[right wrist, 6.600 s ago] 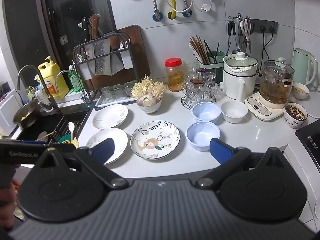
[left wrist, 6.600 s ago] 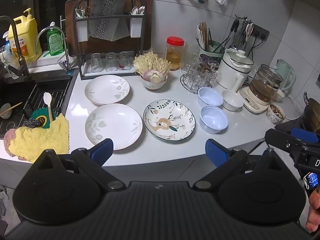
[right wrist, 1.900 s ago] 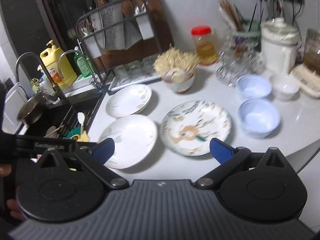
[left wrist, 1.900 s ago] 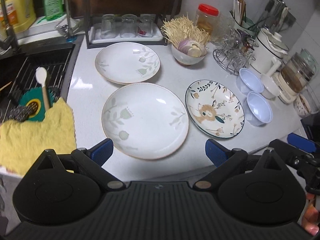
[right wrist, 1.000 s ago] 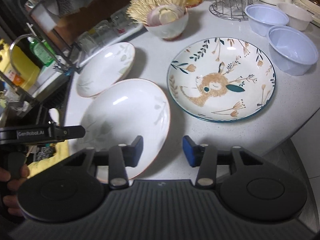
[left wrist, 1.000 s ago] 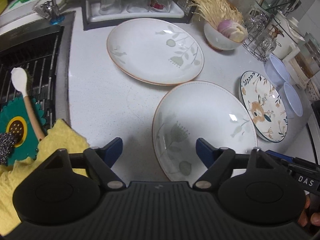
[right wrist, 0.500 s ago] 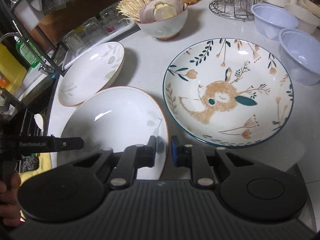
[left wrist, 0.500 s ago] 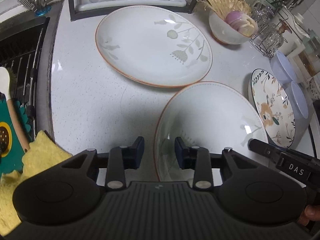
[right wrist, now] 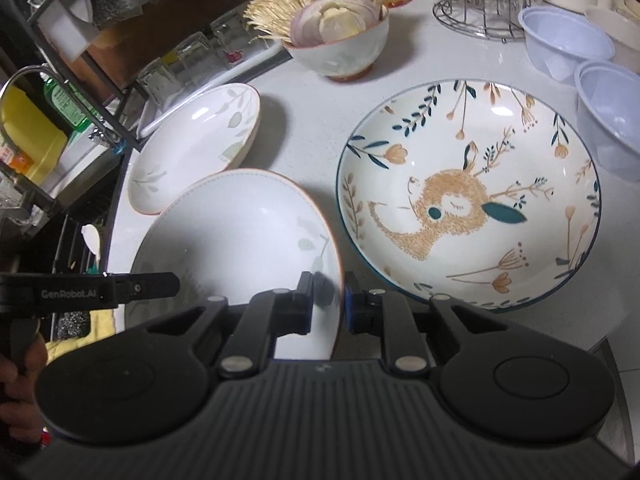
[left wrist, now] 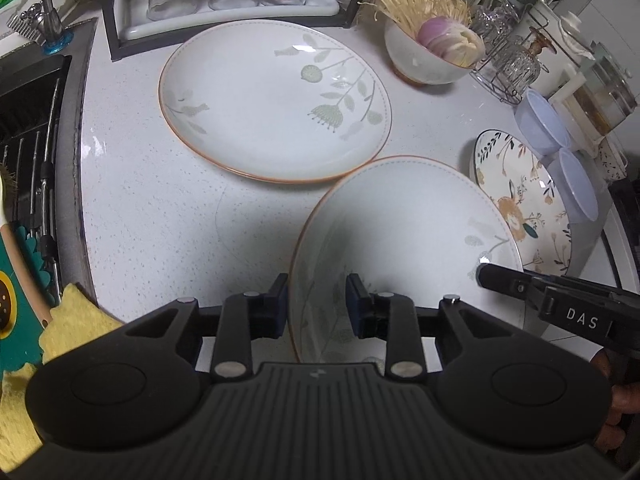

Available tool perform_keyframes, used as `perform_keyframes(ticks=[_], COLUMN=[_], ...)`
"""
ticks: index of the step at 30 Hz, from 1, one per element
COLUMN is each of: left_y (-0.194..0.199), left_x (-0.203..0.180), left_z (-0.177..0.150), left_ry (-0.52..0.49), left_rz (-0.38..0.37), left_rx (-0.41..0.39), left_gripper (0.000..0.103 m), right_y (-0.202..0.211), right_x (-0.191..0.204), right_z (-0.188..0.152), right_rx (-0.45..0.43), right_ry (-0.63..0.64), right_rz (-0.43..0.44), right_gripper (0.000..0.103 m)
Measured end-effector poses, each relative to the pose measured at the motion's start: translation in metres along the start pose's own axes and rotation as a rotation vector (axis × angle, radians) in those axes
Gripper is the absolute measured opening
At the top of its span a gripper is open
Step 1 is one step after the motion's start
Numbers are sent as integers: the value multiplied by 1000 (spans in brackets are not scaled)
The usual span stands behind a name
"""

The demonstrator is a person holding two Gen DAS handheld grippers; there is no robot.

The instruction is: Organize plates and bowls

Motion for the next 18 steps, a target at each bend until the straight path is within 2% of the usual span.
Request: perform_keyframes(ticks=[8, 18], left_y=[26, 42], left_x=[-11, -40], left_z=[-3, 3], left_ry=[10, 15], left_rz=[-47, -122], left_rx=[-24, -44], left_gripper=[34, 34], right_y=[26, 64], right_x=[4, -18], right_z=[5, 8], right_rx=[-41, -123], right_ry=[22, -68], right_rz=[-19, 4], right_gripper=[19, 18])
Point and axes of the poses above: each gripper's, at about its wrist camera, not at the fingertips, and y roughly against the way its jaws point, x to its left, z to its top, the point moved 2 cm from there along -y, roughly the way its jaws point, and after that the axes turned 11 degrees about x, right-handed, at the moved point
